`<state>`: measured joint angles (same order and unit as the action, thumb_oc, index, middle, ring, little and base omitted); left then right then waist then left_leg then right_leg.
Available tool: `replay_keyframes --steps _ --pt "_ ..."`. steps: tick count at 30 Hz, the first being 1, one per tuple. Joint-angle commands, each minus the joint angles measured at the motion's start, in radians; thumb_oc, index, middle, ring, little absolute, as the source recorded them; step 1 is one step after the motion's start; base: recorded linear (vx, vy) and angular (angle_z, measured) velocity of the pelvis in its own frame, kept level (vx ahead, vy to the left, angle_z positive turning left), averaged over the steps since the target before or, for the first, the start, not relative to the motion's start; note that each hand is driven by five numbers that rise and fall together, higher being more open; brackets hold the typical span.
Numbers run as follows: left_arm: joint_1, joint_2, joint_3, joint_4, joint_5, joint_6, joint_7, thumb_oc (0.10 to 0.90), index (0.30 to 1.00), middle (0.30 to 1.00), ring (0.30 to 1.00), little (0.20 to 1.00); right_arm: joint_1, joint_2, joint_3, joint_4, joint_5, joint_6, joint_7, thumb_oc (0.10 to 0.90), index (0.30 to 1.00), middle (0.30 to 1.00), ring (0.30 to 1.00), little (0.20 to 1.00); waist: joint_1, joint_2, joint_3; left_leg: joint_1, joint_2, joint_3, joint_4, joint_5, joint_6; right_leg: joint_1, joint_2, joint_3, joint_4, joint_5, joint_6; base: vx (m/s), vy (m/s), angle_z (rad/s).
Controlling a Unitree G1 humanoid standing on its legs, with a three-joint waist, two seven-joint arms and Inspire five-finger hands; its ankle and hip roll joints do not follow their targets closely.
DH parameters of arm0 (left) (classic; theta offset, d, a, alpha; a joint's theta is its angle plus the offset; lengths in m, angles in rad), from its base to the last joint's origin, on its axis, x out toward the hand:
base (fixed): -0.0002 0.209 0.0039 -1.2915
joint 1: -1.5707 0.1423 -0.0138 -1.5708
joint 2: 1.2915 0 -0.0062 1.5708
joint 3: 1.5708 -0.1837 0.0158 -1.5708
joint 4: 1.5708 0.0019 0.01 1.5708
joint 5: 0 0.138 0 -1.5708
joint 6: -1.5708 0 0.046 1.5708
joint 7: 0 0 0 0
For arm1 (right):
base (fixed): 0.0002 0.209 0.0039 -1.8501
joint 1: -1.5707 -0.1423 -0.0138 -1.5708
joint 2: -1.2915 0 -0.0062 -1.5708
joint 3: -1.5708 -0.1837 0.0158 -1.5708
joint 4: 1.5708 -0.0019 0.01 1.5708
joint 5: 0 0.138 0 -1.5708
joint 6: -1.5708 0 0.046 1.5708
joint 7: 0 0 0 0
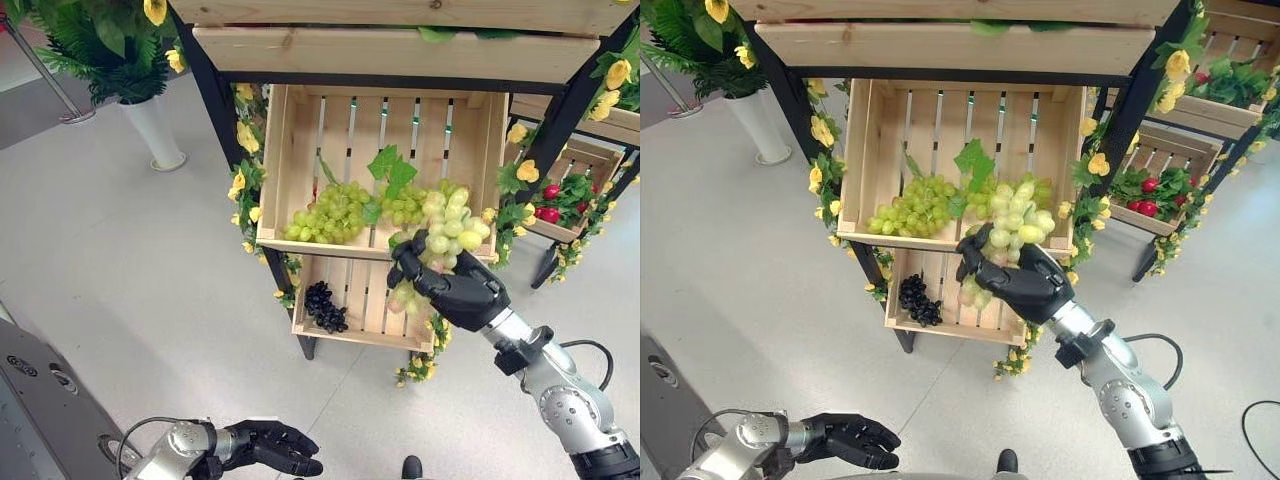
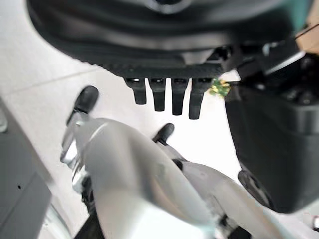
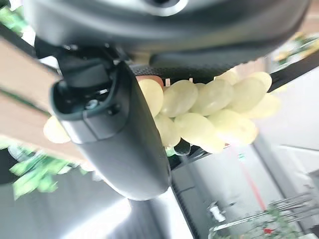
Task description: Pick up the fruits from the basket on one side to the basket on the other side
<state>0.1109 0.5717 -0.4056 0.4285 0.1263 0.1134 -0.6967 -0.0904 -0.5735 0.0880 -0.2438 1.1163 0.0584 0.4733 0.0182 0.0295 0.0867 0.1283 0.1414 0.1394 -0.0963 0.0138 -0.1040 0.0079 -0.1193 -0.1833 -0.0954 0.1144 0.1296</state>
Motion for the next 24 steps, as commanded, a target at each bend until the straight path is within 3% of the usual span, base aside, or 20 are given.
replay_keyframes --steps 1,7,17,24 --pt "-0.136 0.025 -0.035 0.01 -0.001 -0.098 0.066 0.8 0.9 0.9 0.9 0.9 -0.224 0.05 -0.095 -0.138 0.103 -0.212 0.03 0.4 0.3 0.3 0.3 0.3 0.001 -0.049 -0.024 -0.022 -0.059 -0.023 0.009 -0.049 0.055 0.079 -0.041 0.005 0.011 -0.084 0.034 0.0 0.0 0.0" --pt "-0.168 -0.016 -0.065 0.007 -0.052 -0.116 0.141 0.8 0.9 0.9 0.9 0.9 -0.333 0.049 -0.084 -0.079 -0.02 -0.246 -0.025 0.4 0.3 0.3 0.3 0.3 0.018 -0.062 -0.023 -0.022 -0.06 -0.026 0.009 -0.051 0.054 0.083 -0.041 -0.004 0.011 -0.084 0.03 0.0 0.006 0.01" --pt "-0.189 -0.011 -0.129 -0.038 -0.049 -0.143 0.108 0.8 0.9 0.9 0.9 0.9 -0.506 0.012 -0.045 0.152 -0.118 -0.189 -0.148 0.4 0.3 0.3 0.3 0.3 0.049 -0.08 -0.027 -0.022 -0.065 -0.045 0.009 -0.055 0.055 0.096 -0.042 -0.024 0.009 -0.087 0.025 0.01 0.012 0.07" --pt "-0.209 0.008 -0.156 -0.09 -0.08 -0.134 0.103 0.8 0.9 0.9 0.9 0.9 -0.554 -0.085 -0.009 0.365 -0.393 -0.175 -0.179 0.4 0.3 0.3 0.3 0.3 0.064 -0.088 -0.03 -0.017 -0.068 -0.052 0.009 -0.053 0.055 0.104 -0.045 -0.037 0.008 -0.083 0.028 0.02 0.014 0.11"
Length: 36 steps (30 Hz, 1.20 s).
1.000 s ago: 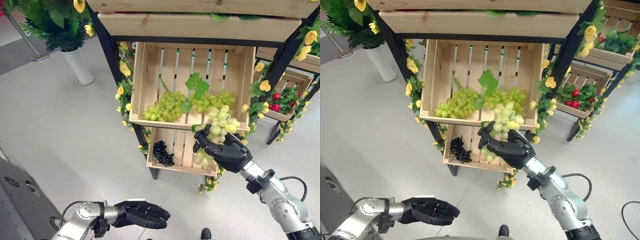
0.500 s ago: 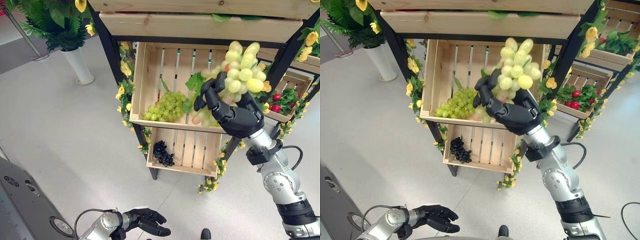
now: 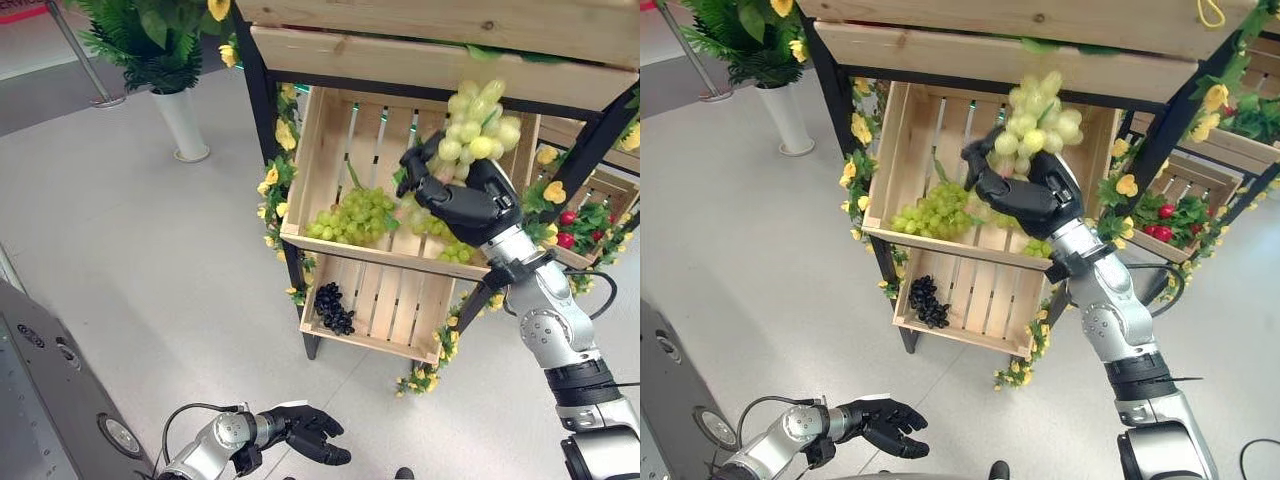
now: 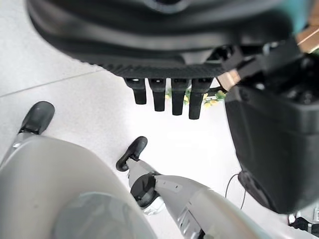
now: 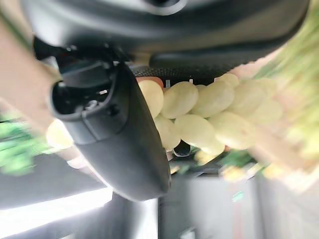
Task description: Pick up the fruits from the basket on one side to the basket on the other side
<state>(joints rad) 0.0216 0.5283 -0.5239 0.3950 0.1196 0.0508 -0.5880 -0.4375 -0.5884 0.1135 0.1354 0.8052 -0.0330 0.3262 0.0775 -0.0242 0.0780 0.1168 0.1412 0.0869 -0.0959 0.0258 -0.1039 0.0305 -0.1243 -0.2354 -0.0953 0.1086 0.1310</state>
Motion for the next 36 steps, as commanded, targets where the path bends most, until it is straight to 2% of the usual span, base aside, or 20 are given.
replay_keyframes --steps 1,3,5,6,9,12,15,22,28,29,30,31,32,33,36 --pt "-0.128 0.059 -0.04 -0.072 -0.085 -0.067 -0.014 0.8 0.9 0.9 0.9 0.9 -0.22 -0.108 -0.021 0.052 -0.167 -0.101 -0.051 0.4 0.3 0.3 0.3 0.3 0.009 -0.036 -0.021 -0.004 -0.07 -0.003 0.009 -0.065 0.056 0.084 -0.042 0.012 0.008 -0.077 0.028 0.02 0.012 0.06" --pt "-0.13 0.062 -0.043 -0.084 -0.108 -0.053 -0.014 0.8 0.9 0.9 0.9 0.9 -0.232 -0.134 0.0 0.098 -0.247 -0.117 -0.074 0.4 0.3 0.3 0.3 0.3 0.012 -0.037 -0.021 -0.003 -0.072 -0.006 0.009 -0.065 0.057 0.086 -0.042 0.011 0.008 -0.076 0.029 0.02 0.008 0.09" --pt "-0.133 0.067 -0.048 -0.111 -0.117 -0.036 -0.009 0.8 0.9 0.9 0.9 0.9 -0.257 -0.19 0.04 0.169 -0.434 -0.164 -0.157 0.4 0.3 0.3 0.3 0.3 0.02 -0.04 -0.021 -0.003 -0.074 -0.01 0.009 -0.064 0.059 0.087 -0.045 0.004 0.008 -0.074 0.032 0.01 0.003 0.15" --pt "-0.132 0.067 -0.047 -0.112 -0.117 -0.035 -0.009 0.8 0.9 0.9 0.9 0.9 -0.258 -0.189 0.041 0.169 -0.436 -0.164 -0.159 0.4 0.3 0.3 0.3 0.3 0.02 -0.04 -0.021 -0.003 -0.074 -0.01 0.009 -0.064 0.059 0.087 -0.045 0.004 0.008 -0.074 0.032 0.01 0.003 0.1" --pt "-0.139 0.074 -0.066 -0.13 -0.125 -0.032 -0.015 0.8 0.9 0.9 0.9 0.9 -0.315 -0.273 0.142 0.245 -0.665 -0.187 -0.256 0.4 0.3 0.3 0.3 0.3 0.035 -0.047 -0.02 -0.004 -0.077 -0.016 0.009 -0.06 0.059 0.089 -0.049 -0.008 0.008 -0.069 0.036 0.0 0.001 0.03" --pt "-0.145 0.081 -0.077 -0.136 -0.118 -0.03 -0.032 0.8 0.9 0.9 0.9 0.9 -0.345 -0.303 0.198 0.295 -0.715 -0.183 -0.305 0.4 0.3 0.3 0.3 0.3 0.042 -0.048 -0.017 -0.002 -0.08 -0.021 0.009 -0.059 0.061 0.092 -0.051 -0.013 0.008 -0.067 0.038 0.01 -0.004 0.08" --pt "-0.137 0.108 -0.084 -0.164 -0.107 -0.027 -0.054 0.8 0.9 0.9 0.9 0.9 -0.376 -0.34 0.268 0.345 -0.844 -0.176 -0.399 0.4 0.3 0.3 0.3 0.3 0.055 -0.047 -0.014 -0.001 -0.082 -0.027 0.009 -0.059 0.064 0.094 -0.054 -0.019 0.008 -0.066 0.042 0.01 -0.005 0.14" --pt "-0.13 0.15 -0.091 -0.204 -0.127 -0.024 -0.07 0.8 0.9 0.9 0.9 0.9 -0.407 -0.385 0.337 0.422 -0.916 -0.123 -0.528 0.4 0.3 0.3 0.3 0.3 0.066 -0.04 -0.007 0.001 -0.083 -0.03 0.009 -0.058 0.065 0.096 -0.058 -0.023 0.008 -0.064 0.047 0.01 -0.006 0.06" --pt "-0.135 0.172 -0.091 -0.203 -0.169 -0.039 -0.073 0.8 0.9 0.9 0.9 0.9 -0.448 -0.417 0.35 0.468 -0.874 -0.022 -0.547 0.4 0.3 0.3 0.3 0.3 0.071 -0.038 -0.003 0.0 -0.087 -0.036 0.009 -0.06 0.064 0.096 -0.06 -0.029 0.008 -0.062 0.051 0.0 -0.004 0.04" --pt "-0.134 0.172 -0.087 -0.211 -0.181 -0.036 -0.084 0.8 0.9 0.9 0.9 0.9 -0.45 -0.418 0.346 0.476 -0.856 0.015 -0.536 0.4 0.3 0.3 0.3 0.3 0.071 -0.038 -0.003 0.0 -0.089 -0.036 0.009 -0.061 0.065 0.096 -0.061 -0.029 0.008 -0.061 0.051 0.0 0.003 0.03" --pt "-0.134 0.174 -0.086 -0.215 -0.183 -0.035 -0.086 0.8 0.9 0.9 0.9 0.9 -0.451 -0.42 0.346 0.48 -0.843 0.024 -0.532 0.42 0.331 0.331 0.331 0.331 0.071 -0.038 -0.003 0.0 -0.089 -0.036 0.009 -0.062 0.066 0.096 -0.061 -0.029 0.008 -0.061 0.051 0.0 0.003 0.04" --pt "-0.132 0.175 -0.086 -0.22 -0.183 -0.035 -0.088 0.8 0.9 0.9 0.9 0.9 -0.453 -0.421 0.346 0.487 -0.833 0.042 -0.525 0.519 0.479 0.479 0.479 0.479 0.071 -0.038 -0.003 0.0 -0.089 -0.036 0.009 -0.062 0.066 0.096 -0.06 -0.028 0.008 -0.061 0.051 0.0 0.003 0.04" --pt "-0.132 0.176 -0.086 -0.222 -0.181 -0.036 -0.089 0.8 0.9 0.9 0.9 0.9 -0.453 -0.419 0.344 0.491 -0.829 0.055 -0.521 0.645 0.667 0.667 0.667 0.667 0.07 -0.037 -0.003 0.0 -0.089 -0.036 0.009 -0.063 0.066 0.096 -0.06 -0.028 0.008 -0.061 0.052 0.0 0.005 0.05" --pt "-0.132 0.179 -0.085 -0.228 -0.183 -0.036 -0.094 0.8 0.9 0.9 0.9 0.9 -0.452 -0.413 0.34 0.5 -0.824 0.08 -0.509 0.8 0.9 0.9 0.9 0.9 0.07 -0.036 -0.004 0.0 -0.09 -0.038 0.009 -0.063 0.065 0.095 -0.06 -0.026 0.008 -0.062 0.051 0.0 0.009 0.04" --pt "-0.139 0.179 -0.087 -0.222 -0.192 -0.035 -0.092 0.8 0.9 0.9 0.9 0.9 -0.461 -0.4 0.344 0.514 -0.825 0.131 -0.477 0.8 0.9 0.9 0.9 0.9 0.067 -0.036 -0.005 0.002 -0.091 -0.037 0.009 -0.063 0.066 0.096 -0.061 -0.023 0.008 -0.062 0.051 0.0 0.0 0.0"
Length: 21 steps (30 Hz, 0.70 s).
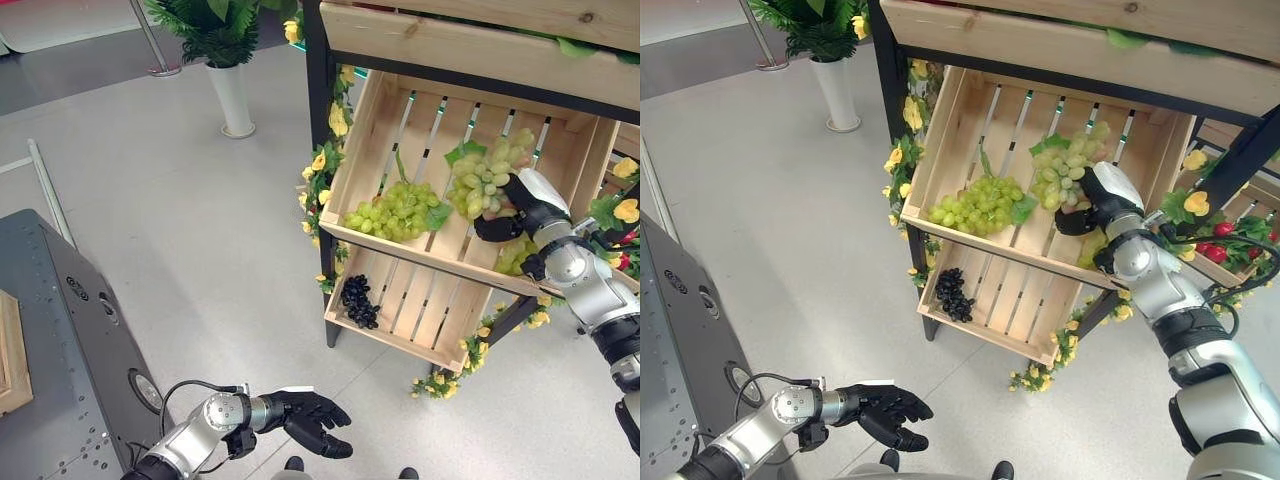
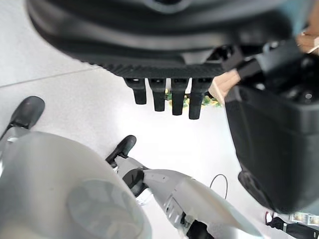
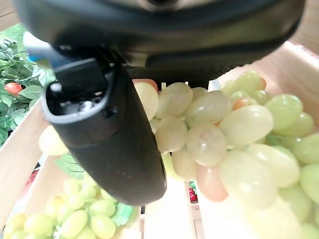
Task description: Pick up the fruits from the basket on one side to the basket on the other side
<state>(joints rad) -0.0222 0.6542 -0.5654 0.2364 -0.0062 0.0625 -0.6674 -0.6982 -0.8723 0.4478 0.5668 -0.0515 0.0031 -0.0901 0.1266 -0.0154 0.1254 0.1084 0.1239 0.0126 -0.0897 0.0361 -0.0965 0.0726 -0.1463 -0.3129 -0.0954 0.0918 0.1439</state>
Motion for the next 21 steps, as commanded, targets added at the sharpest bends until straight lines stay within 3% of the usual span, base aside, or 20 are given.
replay_keyframes --steps 1,4,5,8,15,21 --pt "-0.098 0.051 -0.046 -0.063 -0.066 -0.044 -0.014 0.8 0.9 0.9 0.9 0.9 -0.201 -0.112 0.011 0.087 0.032 0.108 -0.057 0.8 0.9 0.9 0.9 0.9 0.018 -0.045 -0.052 0.011 -0.074 0.037 0.002 -0.075 0.059 0.054 -0.039 0.056 0.008 -0.045 0.038 0.0 0.0 0.0" --pt "-0.103 0.049 -0.045 -0.058 -0.06 -0.042 -0.018 0.8 0.9 0.9 0.9 0.9 -0.2 -0.101 0.012 0.109 0.043 0.165 -0.034 0.8 0.9 0.9 0.9 0.9 0.016 -0.046 -0.053 0.013 -0.073 0.04 0.002 -0.076 0.06 0.054 -0.039 0.058 0.008 -0.045 0.038 0.0 0.0 0.0" --pt "-0.106 0.05 -0.041 -0.057 -0.056 -0.038 -0.023 0.8 0.9 0.9 0.9 0.9 -0.203 -0.097 0.009 0.121 0.044 0.221 0.007 0.8 0.9 0.9 0.9 0.9 0.014 -0.047 -0.053 0.013 -0.073 0.042 0.002 -0.076 0.06 0.054 -0.039 0.061 0.008 -0.045 0.038 0.0 0.0 0.0" --pt "-0.118 0.054 -0.041 -0.057 -0.044 -0.023 -0.024 0.8 0.9 0.9 0.9 0.9 -0.213 -0.097 0.03 0.153 0.02 0.276 0.105 0.8 0.9 0.9 0.9 0.9 0.013 -0.051 -0.053 0.012 -0.072 0.042 0.002 -0.076 0.059 0.052 -0.039 0.064 0.008 -0.042 0.039 -0.01 -0.003 0.0" --pt "-0.14 0.058 -0.033 -0.036 -0.025 -0.032 -0.027 0.8 0.9 0.9 0.9 0.9 -0.27 -0.105 0.079 0.18 0.054 0.286 0.195 0.8 0.9 0.9 0.9 0.9 0.008 -0.059 -0.054 0.016 -0.068 0.048 0.002 -0.074 0.057 0.054 -0.038 0.066 0.008 -0.04 0.04 -0.01 -0.004 0.0" --pt "-0.144 0.07 -0.012 -0.05 0.01 -0.046 -0.049 0.8 0.9 0.9 0.9 0.9 -0.245 -0.098 0.06 0.07 0.16 0.298 0.308 0.8 0.9 0.9 0.9 0.9 -0.004 -0.06 -0.058 0.018 -0.065 0.055 0.002 -0.074 0.055 0.054 -0.037 0.069 0.01 -0.042 0.039 -0.02 -0.008 -0.02"
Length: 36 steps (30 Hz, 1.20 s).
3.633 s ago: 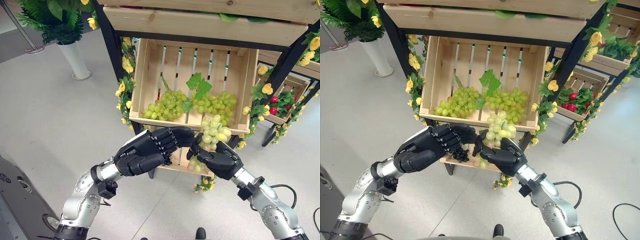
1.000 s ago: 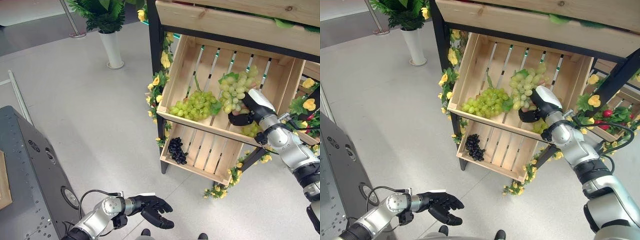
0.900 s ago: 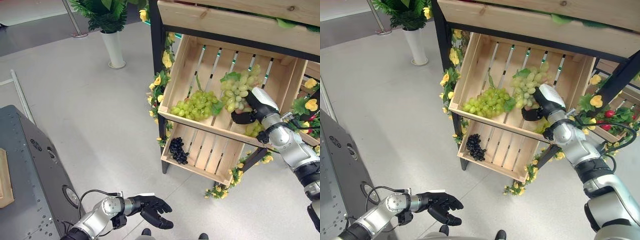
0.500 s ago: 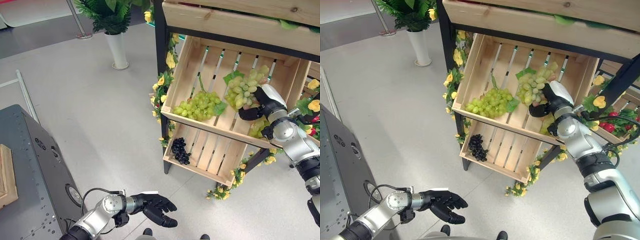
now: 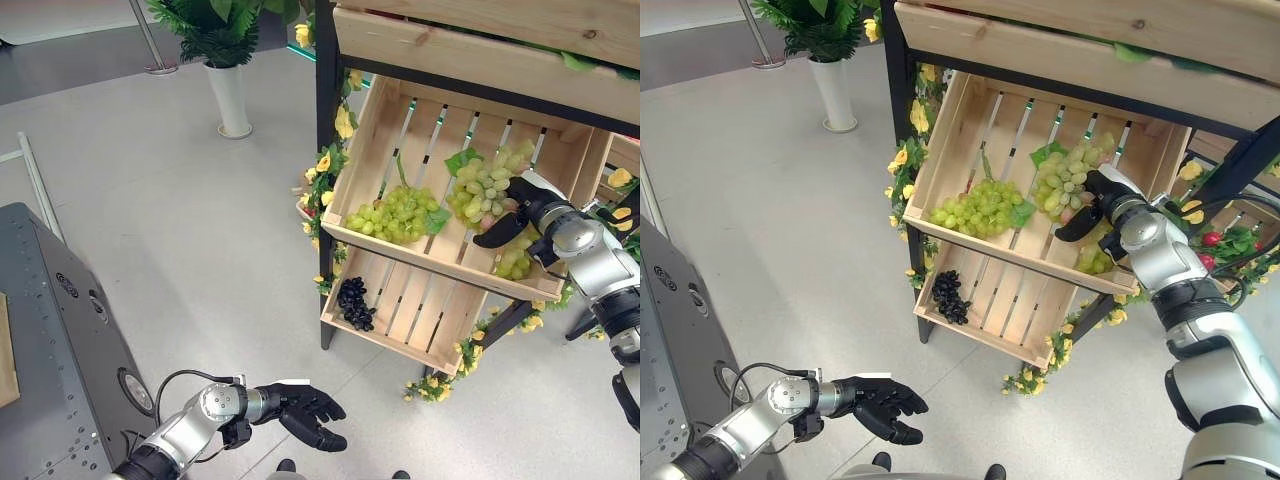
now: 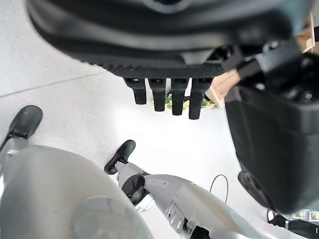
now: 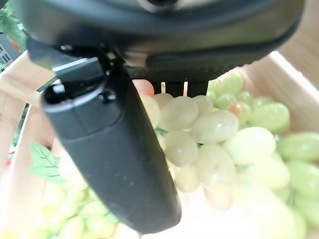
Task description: Pick up the fruits from the basket on one side to the basket on the other side
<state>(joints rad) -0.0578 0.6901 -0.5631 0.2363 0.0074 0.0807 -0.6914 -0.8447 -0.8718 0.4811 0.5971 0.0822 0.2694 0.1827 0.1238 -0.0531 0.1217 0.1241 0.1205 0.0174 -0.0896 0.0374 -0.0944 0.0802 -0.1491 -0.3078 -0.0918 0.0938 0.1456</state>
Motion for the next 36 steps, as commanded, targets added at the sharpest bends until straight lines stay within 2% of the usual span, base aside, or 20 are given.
replay_keyframes --steps 1,8,12,19,25,28,36 --pt "-0.111 0.034 -0.013 -0.049 -0.006 -0.065 -0.024 0.8 0.9 0.9 0.9 0.9 -0.093 -0.098 0.026 0.021 0.024 0.018 0.047 0.8 0.9 0.9 0.9 0.9 -0.005 -0.022 -0.054 0.004 -0.062 0.052 0.002 -0.077 0.053 0.046 -0.034 0.064 0.007 -0.044 0.037 -0.04 -0.028 -0.04" --pt "-0.096 0.035 0.02 -0.056 0.025 -0.074 -0.029 0.8 0.9 0.9 0.9 0.9 -0.017 -0.114 -0.047 -0.137 0.036 0.015 0.056 0.8 0.9 0.9 0.9 0.9 -0.026 -0.019 -0.057 0.006 -0.057 0.064 0.002 -0.078 0.05 0.046 -0.031 0.073 0.005 -0.047 0.038 -0.02 -0.016 -0.03" --pt "-0.093 0.034 0.031 -0.06 0.037 -0.072 -0.023 0.8 0.9 0.9 0.9 0.9 0.031 -0.121 -0.101 -0.247 -0.008 0.008 0.061 0.8 0.9 0.9 0.9 0.9 -0.041 -0.016 -0.057 0.007 -0.054 0.072 0.002 -0.08 0.049 0.043 -0.03 0.081 0.005 -0.048 0.04 -0.02 -0.019 -0.06" --pt "-0.083 0.032 0.056 -0.088 0.052 -0.055 -0.023 0.8 0.9 0.9 0.9 0.9 0.14 -0.159 -0.193 -0.459 -0.209 -0.052 0.029 0.8 0.9 0.9 0.9 0.9 -0.067 -0.009 -0.059 0.007 -0.049 0.089 0.002 -0.081 0.05 0.036 -0.026 0.098 0.005 -0.051 0.041 -0.01 -0.008 -0.04" --pt "-0.091 0.024 0.054 -0.084 0.06 -0.044 -0.007 0.8 0.9 0.9 0.9 0.9 0.202 -0.16 -0.259 -0.557 -0.131 -0.027 -0.002 0.8 0.9 0.9 0.9 0.9 -0.082 -0.004 -0.058 0.01 -0.048 0.097 0.002 -0.085 0.05 0.034 -0.021 0.11 0.006 -0.054 0.039 0.0 0.001 -0.07" --pt "-0.092 0.023 0.054 -0.084 0.059 -0.039 0.002 0.8 0.9 0.9 0.9 0.9 0.228 -0.156 -0.286 -0.572 -0.156 -0.034 -0.023 0.8 0.9 0.9 0.9 0.9 -0.085 -0.004 -0.058 0.011 -0.048 0.098 0.002 -0.087 0.05 0.035 -0.021 0.111 0.006 -0.055 0.04 0.0 0.001 -0.04" --pt "-0.073 0.024 0.076 -0.087 0.065 -0.037 0.021 0.8 0.9 0.9 0.9 0.9 0.29 -0.143 -0.364 -0.624 -0.057 -0.045 -0.067 0.8 0.9 0.9 0.9 0.9 -0.091 0.001 -0.057 0.008 -0.048 0.102 0.002 -0.089 0.049 0.031 -0.021 0.112 0.008 -0.057 0.041 0.0 0.0 0.0"
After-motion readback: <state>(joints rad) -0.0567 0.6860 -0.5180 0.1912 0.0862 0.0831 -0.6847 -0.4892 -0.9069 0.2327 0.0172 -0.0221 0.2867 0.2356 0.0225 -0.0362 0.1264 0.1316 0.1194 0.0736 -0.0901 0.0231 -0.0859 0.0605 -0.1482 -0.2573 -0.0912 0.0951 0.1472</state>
